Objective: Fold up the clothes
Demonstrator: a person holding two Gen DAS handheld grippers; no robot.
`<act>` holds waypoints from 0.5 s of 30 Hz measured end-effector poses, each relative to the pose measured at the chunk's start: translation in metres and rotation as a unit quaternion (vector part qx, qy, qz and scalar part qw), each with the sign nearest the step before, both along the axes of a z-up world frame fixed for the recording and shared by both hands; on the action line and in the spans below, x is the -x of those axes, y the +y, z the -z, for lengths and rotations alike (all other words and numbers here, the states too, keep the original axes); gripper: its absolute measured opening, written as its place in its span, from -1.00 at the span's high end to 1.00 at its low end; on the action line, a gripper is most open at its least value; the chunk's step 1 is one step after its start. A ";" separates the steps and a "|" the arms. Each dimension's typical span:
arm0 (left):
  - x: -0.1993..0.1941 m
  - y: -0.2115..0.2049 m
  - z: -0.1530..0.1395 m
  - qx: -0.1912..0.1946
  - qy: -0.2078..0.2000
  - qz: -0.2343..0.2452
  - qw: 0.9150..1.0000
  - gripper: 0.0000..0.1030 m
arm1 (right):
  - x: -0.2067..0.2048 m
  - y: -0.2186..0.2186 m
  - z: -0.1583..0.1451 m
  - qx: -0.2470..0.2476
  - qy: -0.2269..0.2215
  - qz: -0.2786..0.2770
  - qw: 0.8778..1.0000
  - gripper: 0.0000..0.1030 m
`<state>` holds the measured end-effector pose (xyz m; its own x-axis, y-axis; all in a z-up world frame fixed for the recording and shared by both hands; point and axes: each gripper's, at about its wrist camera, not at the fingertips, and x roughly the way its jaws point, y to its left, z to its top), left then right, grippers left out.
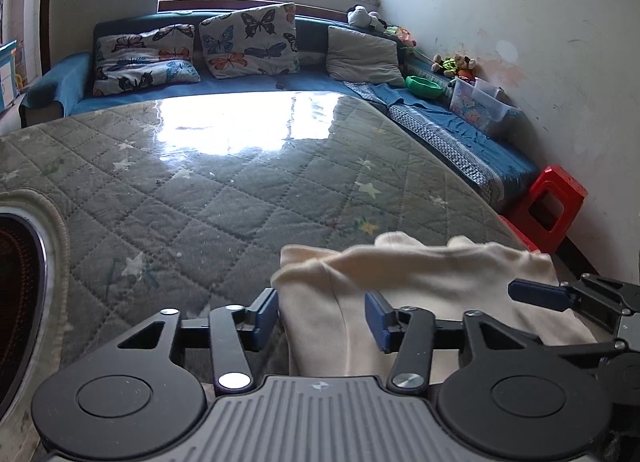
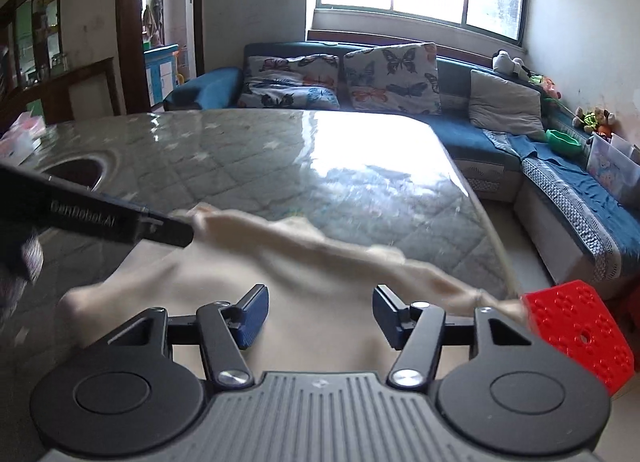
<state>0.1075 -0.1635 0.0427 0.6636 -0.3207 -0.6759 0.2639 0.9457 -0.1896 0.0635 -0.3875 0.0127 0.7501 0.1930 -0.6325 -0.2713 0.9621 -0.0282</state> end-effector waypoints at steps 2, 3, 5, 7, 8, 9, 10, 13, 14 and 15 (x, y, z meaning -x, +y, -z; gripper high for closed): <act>0.011 0.000 0.000 -0.004 -0.004 0.006 1.000 -0.10 | 0.013 0.000 0.001 0.001 0.000 0.003 1.000 -0.19; 0.016 -0.001 0.000 -0.009 -0.008 0.009 1.000 -0.11 | 0.018 -0.001 0.002 0.001 -0.001 0.006 1.000 -0.22; 0.027 -0.003 0.001 -0.017 -0.015 0.016 1.000 -0.12 | 0.028 -0.004 0.002 -0.003 -0.001 0.012 1.000 -0.31; 0.037 -0.005 0.003 -0.024 -0.019 0.023 0.999 -0.16 | 0.038 -0.006 0.003 -0.003 -0.002 0.018 1.000 -0.34; 0.041 -0.007 0.004 -0.027 -0.020 0.027 0.999 -0.17 | 0.043 -0.006 0.003 -0.001 -0.004 0.020 1.000 -0.34; 0.045 -0.008 0.006 -0.031 -0.021 0.031 0.999 -0.18 | 0.048 -0.007 0.004 0.001 -0.006 0.023 1.000 -0.34; 0.047 -0.008 0.007 -0.035 -0.022 0.030 0.999 -0.19 | 0.053 -0.008 0.004 0.001 -0.006 0.025 1.000 -0.35; 0.053 -0.008 0.010 -0.044 -0.026 0.029 0.998 -0.19 | 0.063 -0.012 0.005 0.000 -0.007 0.026 1.000 -0.36; 0.055 -0.008 0.011 -0.048 -0.028 0.028 0.998 -0.19 | 0.066 -0.013 0.004 0.002 -0.008 0.026 1.000 -0.37; 0.057 -0.008 0.012 -0.051 -0.029 0.028 0.998 -0.20 | 0.070 -0.015 0.003 0.001 -0.011 0.028 1.000 -0.37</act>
